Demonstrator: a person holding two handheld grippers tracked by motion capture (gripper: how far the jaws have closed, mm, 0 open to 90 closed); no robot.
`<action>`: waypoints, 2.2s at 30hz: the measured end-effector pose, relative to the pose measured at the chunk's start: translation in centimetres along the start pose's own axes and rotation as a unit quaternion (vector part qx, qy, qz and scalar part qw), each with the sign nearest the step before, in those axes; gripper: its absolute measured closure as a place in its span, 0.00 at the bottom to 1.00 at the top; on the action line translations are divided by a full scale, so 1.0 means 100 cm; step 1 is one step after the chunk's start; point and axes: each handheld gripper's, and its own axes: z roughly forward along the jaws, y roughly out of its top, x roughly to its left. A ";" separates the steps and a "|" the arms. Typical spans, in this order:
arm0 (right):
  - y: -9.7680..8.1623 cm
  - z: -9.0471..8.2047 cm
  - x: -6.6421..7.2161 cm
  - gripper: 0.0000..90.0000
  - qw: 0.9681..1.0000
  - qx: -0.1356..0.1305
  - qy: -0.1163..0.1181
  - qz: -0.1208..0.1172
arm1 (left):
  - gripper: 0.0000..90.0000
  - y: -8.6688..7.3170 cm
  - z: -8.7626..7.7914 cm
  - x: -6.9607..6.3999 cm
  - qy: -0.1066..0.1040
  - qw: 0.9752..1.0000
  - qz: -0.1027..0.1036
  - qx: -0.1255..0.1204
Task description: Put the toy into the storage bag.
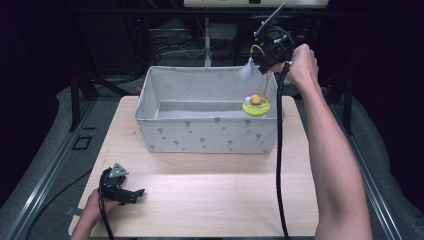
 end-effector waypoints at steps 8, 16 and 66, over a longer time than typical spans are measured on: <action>-0.008 0.020 -0.002 0.98 1.000 0.013 0.010 0.004 | 0.00 0.000 0.000 0.000 0.000 1.000 0.000 0.000; -0.016 0.035 -0.003 0.98 1.000 0.022 0.019 0.005 | 0.00 0.000 0.000 0.000 0.000 1.000 0.000 0.000; -0.081 0.101 -0.007 0.90 0.994 0.095 0.055 0.020 | 0.00 0.000 0.000 0.000 0.000 1.000 0.000 0.001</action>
